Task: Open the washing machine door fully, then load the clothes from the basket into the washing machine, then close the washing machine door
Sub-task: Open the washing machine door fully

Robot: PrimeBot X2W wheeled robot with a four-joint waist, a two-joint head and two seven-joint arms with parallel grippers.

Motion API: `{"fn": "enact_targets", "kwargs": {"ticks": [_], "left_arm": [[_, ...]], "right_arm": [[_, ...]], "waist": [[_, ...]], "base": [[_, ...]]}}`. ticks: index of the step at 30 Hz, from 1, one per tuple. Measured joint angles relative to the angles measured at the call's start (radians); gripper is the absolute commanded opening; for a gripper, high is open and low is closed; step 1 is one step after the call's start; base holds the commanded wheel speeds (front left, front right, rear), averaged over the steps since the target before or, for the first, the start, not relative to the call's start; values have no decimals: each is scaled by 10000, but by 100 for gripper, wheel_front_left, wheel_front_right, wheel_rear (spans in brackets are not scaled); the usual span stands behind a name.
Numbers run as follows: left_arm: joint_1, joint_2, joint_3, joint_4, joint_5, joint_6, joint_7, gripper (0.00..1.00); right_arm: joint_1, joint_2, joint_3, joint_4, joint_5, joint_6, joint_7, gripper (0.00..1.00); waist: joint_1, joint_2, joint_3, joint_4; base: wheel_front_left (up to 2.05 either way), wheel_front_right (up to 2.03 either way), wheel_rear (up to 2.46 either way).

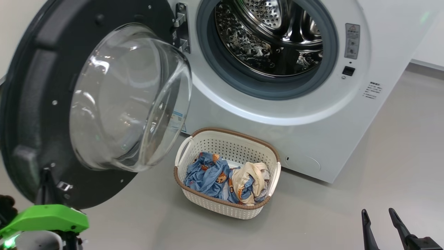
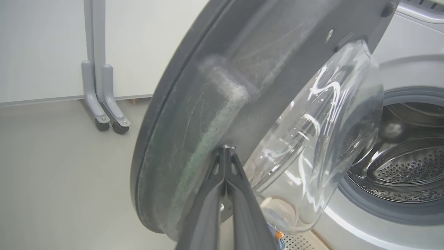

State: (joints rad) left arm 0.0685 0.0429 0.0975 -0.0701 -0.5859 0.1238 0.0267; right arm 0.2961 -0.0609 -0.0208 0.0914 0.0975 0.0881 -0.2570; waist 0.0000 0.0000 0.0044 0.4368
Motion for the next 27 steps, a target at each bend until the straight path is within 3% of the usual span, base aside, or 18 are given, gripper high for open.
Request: {"fn": "enact_targets", "kwargs": {"ticks": [16,27], "left_arm": [[-913,685,2027,2194,4,88,-997,0],[-1760,1112,2220,3559,52,81,-1264,0]], "right_arm": [[-4,-38,-61,23,-119,77,0,100],[-8,-38,-230,23,-121,81,0,100]], "waist": [[0,0,81,-1277],[0,0,154,-1719]], "base": [[0,0,0],[0,0,0]]}}
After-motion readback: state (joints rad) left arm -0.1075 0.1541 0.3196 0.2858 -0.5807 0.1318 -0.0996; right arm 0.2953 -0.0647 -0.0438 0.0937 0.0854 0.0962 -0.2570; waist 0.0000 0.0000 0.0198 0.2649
